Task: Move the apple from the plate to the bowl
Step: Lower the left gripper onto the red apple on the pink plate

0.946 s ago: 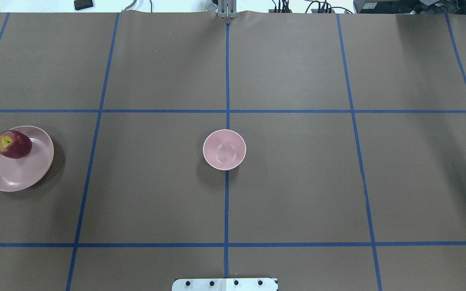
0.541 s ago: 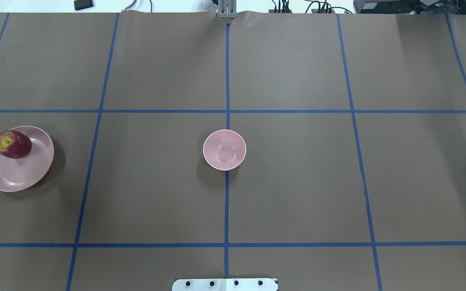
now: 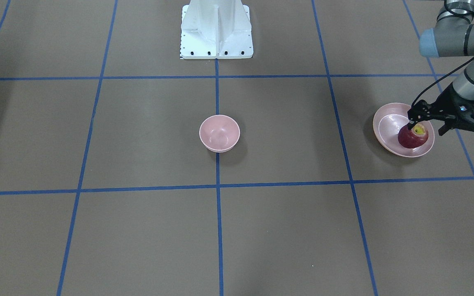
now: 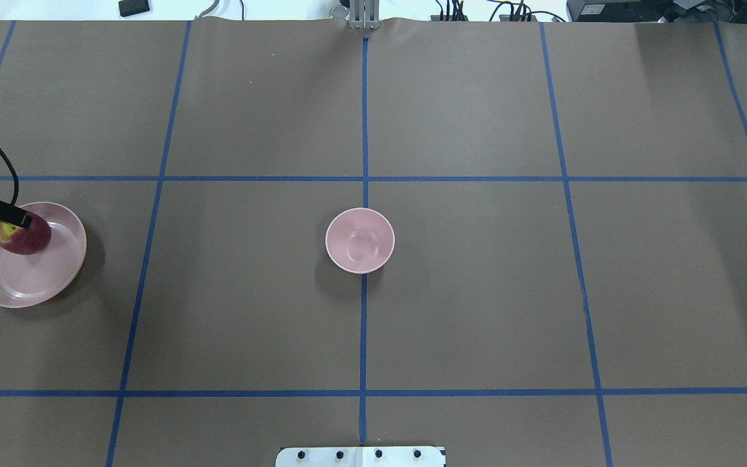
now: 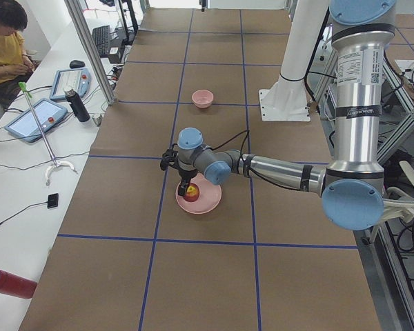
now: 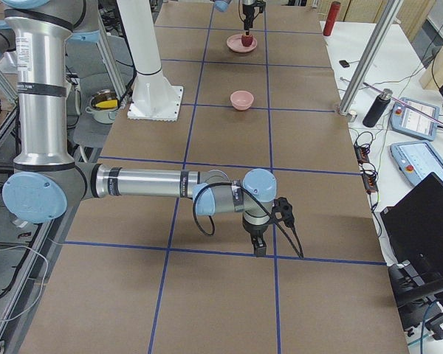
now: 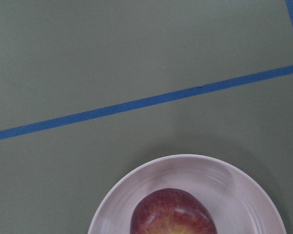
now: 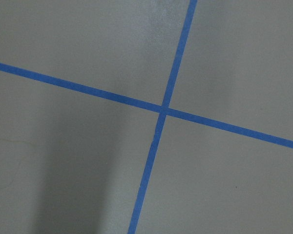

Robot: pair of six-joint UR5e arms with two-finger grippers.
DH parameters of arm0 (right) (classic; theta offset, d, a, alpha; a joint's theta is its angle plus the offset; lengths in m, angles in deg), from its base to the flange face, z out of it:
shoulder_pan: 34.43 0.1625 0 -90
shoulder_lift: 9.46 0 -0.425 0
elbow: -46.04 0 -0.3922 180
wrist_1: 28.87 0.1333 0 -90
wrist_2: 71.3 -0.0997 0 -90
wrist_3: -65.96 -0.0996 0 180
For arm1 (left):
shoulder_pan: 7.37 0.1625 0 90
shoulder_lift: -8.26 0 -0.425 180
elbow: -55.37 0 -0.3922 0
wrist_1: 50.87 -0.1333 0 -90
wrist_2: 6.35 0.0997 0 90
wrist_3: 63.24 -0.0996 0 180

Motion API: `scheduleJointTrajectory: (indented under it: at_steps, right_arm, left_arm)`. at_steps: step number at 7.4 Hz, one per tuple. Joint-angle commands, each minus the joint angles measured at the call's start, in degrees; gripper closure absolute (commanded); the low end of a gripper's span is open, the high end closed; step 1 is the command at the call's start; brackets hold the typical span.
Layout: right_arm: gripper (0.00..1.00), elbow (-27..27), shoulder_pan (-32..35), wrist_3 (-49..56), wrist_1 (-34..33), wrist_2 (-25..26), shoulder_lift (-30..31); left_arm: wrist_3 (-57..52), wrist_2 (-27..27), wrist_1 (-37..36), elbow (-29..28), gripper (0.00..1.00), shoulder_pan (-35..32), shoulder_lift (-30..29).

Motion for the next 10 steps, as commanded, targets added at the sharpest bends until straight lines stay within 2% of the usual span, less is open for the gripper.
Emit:
scheduleJointTrajectory:
  at_steps: [1, 3, 6, 8, 10]
  right_arm:
    - [0.0, 0.0, 0.0, -0.2, 0.0, 0.0, 0.1]
    - [0.0, 0.0, 0.0, -0.4, 0.0, 0.0, 0.1]
    - [0.0, 0.0, 0.0, -0.7, 0.0, 0.0, 0.1]
    - [0.0, 0.0, 0.0, -0.7, 0.0, 0.0, 0.1]
    - [0.0, 0.0, 0.0, -0.7, 0.0, 0.0, 0.0]
  left_arm:
    - [0.0, 1.8, 0.1, -1.3, 0.01, 2.2, 0.0]
    - [-0.1, 1.8, 0.3, -2.4, 0.01, 2.9, 0.0]
    - [0.1, 1.7, 5.0, -7.6, 0.01, 3.6, -1.2]
    - [0.3, 1.4, 5.3, -7.8, 0.03, 3.6, -1.4]
    - [0.4, 1.0, 5.2, -7.3, 0.61, 3.5, -1.6]
